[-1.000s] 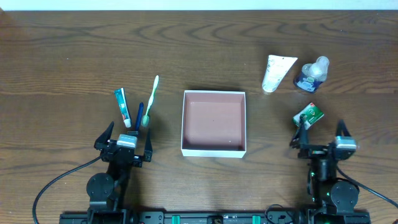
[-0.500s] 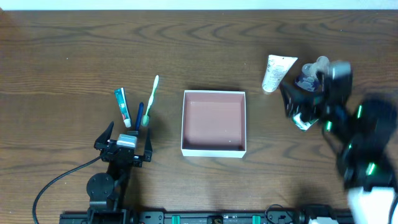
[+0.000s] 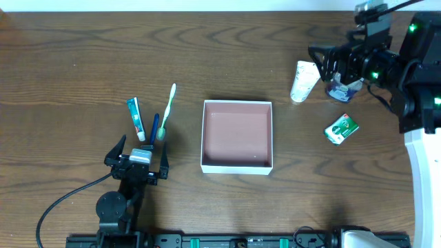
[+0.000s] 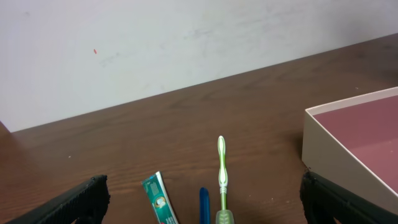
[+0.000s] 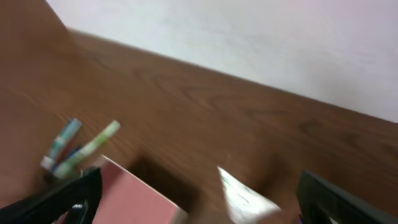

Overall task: Pack container
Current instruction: 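Reach right gripper to the white Pantene tube and grasp it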

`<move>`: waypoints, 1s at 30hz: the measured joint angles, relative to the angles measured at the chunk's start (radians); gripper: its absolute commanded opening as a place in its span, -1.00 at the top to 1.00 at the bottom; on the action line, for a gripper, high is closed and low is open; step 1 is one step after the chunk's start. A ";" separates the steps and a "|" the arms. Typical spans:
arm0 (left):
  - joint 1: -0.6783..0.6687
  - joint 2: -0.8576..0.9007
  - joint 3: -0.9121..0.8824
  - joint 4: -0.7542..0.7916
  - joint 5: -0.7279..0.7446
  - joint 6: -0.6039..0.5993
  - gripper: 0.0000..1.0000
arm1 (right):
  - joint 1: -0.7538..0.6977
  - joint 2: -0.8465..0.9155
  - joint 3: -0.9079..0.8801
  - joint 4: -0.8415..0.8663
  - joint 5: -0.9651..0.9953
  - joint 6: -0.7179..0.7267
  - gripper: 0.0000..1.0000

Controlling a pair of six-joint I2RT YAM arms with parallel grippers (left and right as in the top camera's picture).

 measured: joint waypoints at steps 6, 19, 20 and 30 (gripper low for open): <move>0.000 0.000 0.000 0.000 0.000 0.000 -0.96 | 0.000 0.060 0.002 -0.086 0.112 -0.137 -0.98; 0.000 0.000 0.000 0.000 0.000 0.000 -0.96 | 0.000 0.281 0.002 -0.094 0.125 -0.317 -0.87; 0.000 0.000 0.000 0.000 0.000 0.000 -0.96 | 0.000 0.291 0.002 -0.093 0.125 -0.323 -0.86; 0.000 0.000 0.000 0.000 0.000 0.000 -0.96 | 0.000 0.330 0.002 -0.077 0.111 -0.346 -0.59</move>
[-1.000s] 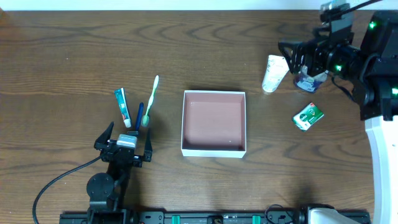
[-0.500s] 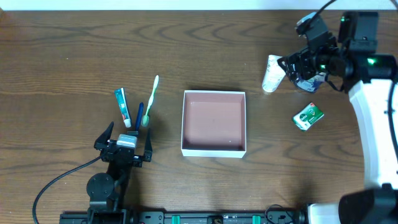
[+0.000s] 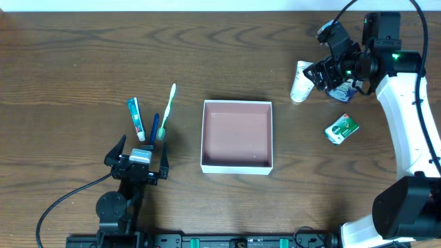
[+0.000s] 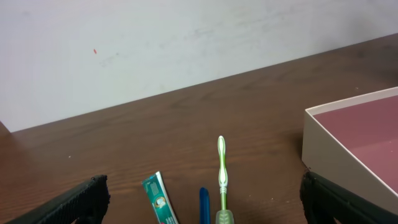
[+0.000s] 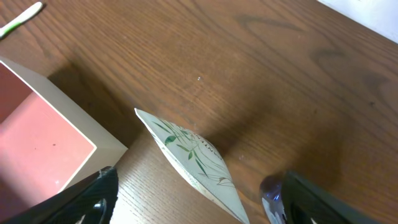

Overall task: Pack container
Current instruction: 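Reach right gripper to the white Pantene tube and grasp it, then carry the Pantene tube into the box and stand it upright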

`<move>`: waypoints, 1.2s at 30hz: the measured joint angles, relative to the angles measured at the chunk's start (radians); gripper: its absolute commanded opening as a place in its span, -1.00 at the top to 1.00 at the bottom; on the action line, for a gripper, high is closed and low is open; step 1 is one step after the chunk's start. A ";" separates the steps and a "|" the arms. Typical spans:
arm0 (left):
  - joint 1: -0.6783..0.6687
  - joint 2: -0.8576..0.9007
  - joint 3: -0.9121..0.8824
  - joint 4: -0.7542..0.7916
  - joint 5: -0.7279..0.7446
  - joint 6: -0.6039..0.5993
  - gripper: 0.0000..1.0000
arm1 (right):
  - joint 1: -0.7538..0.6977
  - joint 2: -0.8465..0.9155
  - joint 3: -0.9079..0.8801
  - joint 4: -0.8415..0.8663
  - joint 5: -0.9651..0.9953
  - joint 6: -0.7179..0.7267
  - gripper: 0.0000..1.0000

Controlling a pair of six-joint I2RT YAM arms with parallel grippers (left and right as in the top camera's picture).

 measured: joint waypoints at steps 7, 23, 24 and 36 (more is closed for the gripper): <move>0.000 0.000 0.000 0.000 0.000 0.000 -0.96 | 0.000 0.000 0.000 0.000 -0.007 -0.003 -0.30; 0.000 0.000 0.000 0.000 0.000 0.000 -0.96 | 0.000 0.095 0.000 0.002 -0.062 -0.013 0.97; 0.000 0.000 0.000 0.000 0.000 0.000 -0.96 | 0.000 0.095 0.000 0.005 -0.060 -0.013 0.98; 0.000 0.000 0.000 0.000 0.000 0.000 -0.96 | 0.000 0.087 0.001 0.048 0.042 0.225 0.97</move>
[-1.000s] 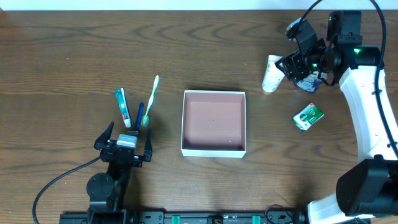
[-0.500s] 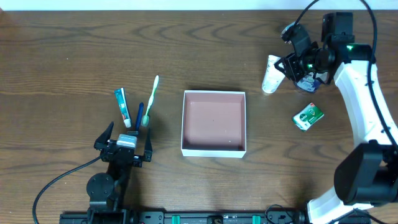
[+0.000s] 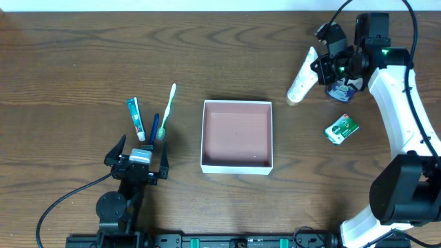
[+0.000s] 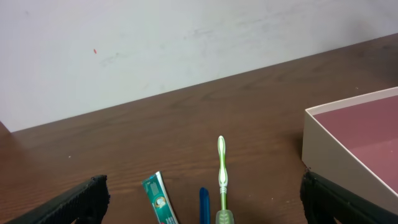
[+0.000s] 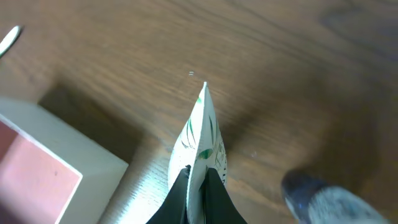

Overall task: Pack container
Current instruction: 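Carry the Pantene tube into the box and stand it upright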

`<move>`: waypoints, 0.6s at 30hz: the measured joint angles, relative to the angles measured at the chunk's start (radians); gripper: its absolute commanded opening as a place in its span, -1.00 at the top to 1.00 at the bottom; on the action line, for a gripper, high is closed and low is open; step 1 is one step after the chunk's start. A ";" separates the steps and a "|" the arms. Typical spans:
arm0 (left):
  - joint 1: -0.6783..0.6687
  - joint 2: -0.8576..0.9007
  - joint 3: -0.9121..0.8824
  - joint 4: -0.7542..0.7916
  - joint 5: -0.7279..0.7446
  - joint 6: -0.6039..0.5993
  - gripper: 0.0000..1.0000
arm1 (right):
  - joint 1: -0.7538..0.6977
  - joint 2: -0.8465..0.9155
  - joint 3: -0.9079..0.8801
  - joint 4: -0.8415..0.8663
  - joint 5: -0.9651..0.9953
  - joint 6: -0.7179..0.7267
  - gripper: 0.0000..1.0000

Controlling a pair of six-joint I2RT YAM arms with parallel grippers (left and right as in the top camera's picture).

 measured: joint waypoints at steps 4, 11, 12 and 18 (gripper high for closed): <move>0.000 0.000 0.000 0.000 0.000 0.000 -0.96 | 0.013 -0.043 0.000 -0.035 0.115 0.116 0.98; 0.000 0.000 0.000 0.000 0.000 0.000 -0.96 | 0.154 -0.262 0.002 -0.093 0.266 0.249 0.97; 0.000 0.000 0.000 0.000 0.000 0.000 -0.96 | 0.182 -0.290 0.003 -0.104 0.279 0.265 0.97; 0.000 0.000 0.000 0.000 0.000 0.000 -0.96 | 0.394 -0.398 0.011 -0.145 0.393 0.386 0.97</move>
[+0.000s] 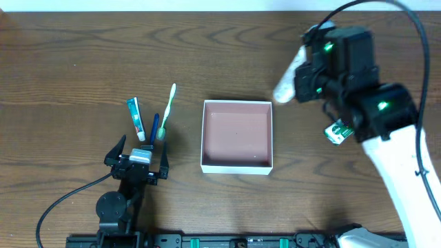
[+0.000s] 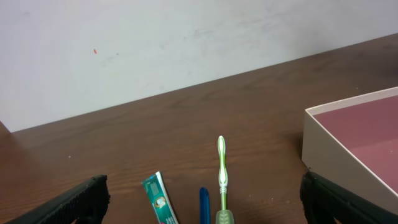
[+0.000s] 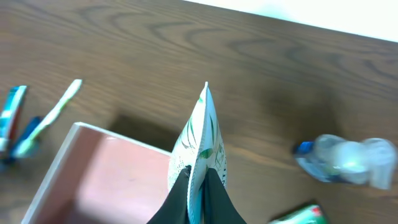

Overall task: Pack container
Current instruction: 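Carry the Pantene tube into the box and stand it upright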

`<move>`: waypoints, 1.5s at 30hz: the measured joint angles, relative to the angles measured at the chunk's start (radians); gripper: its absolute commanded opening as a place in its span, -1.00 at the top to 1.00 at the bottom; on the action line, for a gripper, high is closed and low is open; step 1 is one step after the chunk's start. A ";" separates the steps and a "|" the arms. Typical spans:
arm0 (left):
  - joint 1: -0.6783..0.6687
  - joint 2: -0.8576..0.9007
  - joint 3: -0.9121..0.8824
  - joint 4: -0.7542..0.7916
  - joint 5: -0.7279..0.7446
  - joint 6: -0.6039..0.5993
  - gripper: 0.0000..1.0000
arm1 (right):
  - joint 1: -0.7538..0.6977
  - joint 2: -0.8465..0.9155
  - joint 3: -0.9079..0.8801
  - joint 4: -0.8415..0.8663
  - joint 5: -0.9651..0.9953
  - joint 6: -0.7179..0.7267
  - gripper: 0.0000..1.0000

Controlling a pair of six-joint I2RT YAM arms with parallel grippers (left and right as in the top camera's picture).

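Observation:
The white box with a pink floor (image 1: pixel 237 136) sits mid-table; its edge shows in the left wrist view as the box (image 2: pixel 357 140) and in the right wrist view as the box (image 3: pixel 99 174). My right gripper (image 3: pixel 198 183) is shut on a white leaf-printed pouch (image 3: pixel 202 140), held in the air beside the box's far right corner; overhead, the pouch (image 1: pixel 288 81) shows there. My left gripper (image 2: pixel 199 205) rests open near a green toothbrush (image 1: pixel 166 110), a blue pen (image 1: pixel 154 128) and a toothpaste tube (image 1: pixel 136 118).
A small clear bottle with a blue cap (image 3: pixel 345 158) lies on the table right of the pouch. A green packet (image 1: pixel 340 131) lies right of the box, half under the right arm. The table's far edge meets a white wall.
My right gripper, still shut on the pouch, has lifted it off the table and moved it left, toward the box's far right corner. The left arm has not moved.
My right gripper stood open near the upright pouch and the bottle at the far right. Then it was open low around the pouch. Then it was shut on the pouch, tilted on the table. Now the pouch hangs by the box. The left arm stayed still.

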 measured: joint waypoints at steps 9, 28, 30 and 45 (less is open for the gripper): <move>0.000 0.000 0.000 0.000 0.000 0.000 -0.96 | 0.246 0.003 0.000 -0.004 0.182 0.222 0.98; 0.000 0.000 0.000 0.000 0.000 0.000 -0.96 | 0.488 0.283 0.000 0.149 0.338 0.516 0.97; 0.000 0.000 0.000 0.000 0.000 0.000 -0.96 | 0.488 0.300 0.000 0.180 0.344 0.531 0.98; 0.000 0.000 0.000 0.000 0.000 0.000 -0.96 | 0.488 0.409 0.000 0.234 0.357 0.592 0.97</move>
